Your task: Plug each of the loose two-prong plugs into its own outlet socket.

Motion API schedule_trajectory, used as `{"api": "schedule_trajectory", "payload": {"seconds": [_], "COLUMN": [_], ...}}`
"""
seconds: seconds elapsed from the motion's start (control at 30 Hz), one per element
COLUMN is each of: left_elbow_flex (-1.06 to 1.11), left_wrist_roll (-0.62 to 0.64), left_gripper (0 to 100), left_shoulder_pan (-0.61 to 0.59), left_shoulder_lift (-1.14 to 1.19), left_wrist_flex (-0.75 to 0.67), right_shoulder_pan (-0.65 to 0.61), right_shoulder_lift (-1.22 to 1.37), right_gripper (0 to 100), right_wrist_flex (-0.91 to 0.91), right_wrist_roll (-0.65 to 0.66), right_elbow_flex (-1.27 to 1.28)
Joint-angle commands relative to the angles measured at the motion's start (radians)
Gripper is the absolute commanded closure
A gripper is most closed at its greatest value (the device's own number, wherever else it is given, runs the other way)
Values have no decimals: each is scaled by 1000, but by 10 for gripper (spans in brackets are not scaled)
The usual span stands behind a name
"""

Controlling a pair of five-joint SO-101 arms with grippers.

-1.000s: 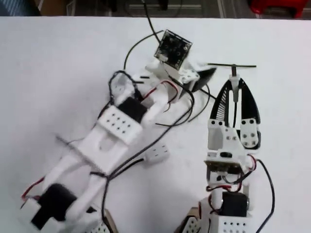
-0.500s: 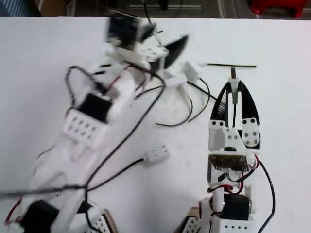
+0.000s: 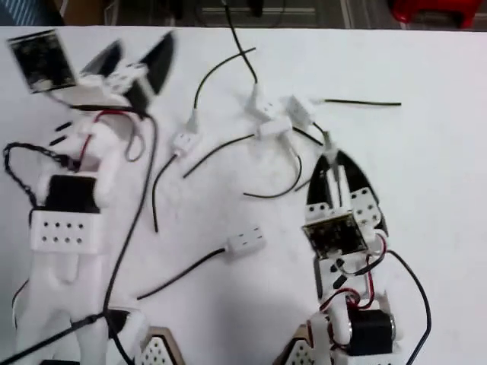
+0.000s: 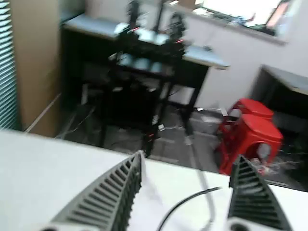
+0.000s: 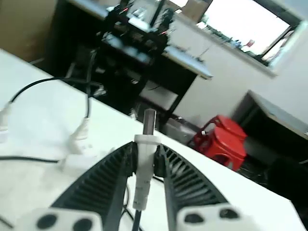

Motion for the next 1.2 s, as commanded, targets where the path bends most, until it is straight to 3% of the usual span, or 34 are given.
{"api": "schedule_trajectory", "payload": {"seconds": [0.0, 0.17, 0.27, 0.4, 0.6, 0.83, 1.17], "left_elbow_flex": [54, 232, 334, 494, 681, 695, 697], "left_wrist_roll": [15, 17, 14, 12, 12, 12, 12], "left_gripper": [710, 710, 710, 710, 710, 710, 710], "left_shoulder_pan": [-73, -189, -232, -240, -239, -237, -234], "left_shoulder_lift": [-30, -30, -30, -30, -30, -28, -27], "left_wrist_flex": [18, 20, -3, -144, -385, -379, -307], "right_shoulder_pan": [-70, -65, 10, 35, -70, -302, -349], "right_shoulder_lift": [-1, 79, 223, 504, 957, 1385, 1778], "right_gripper": [981, 981, 981, 981, 980, 980, 980], "right_wrist_flex": [99, 179, 222, 314, 673, 1075, 1070], "right_wrist_roll": [11, -2, -11, -11, -15, -149, -166], "right_elbow_flex": [-92, -186, -318, -569, -1068, -1530, -1530]}}
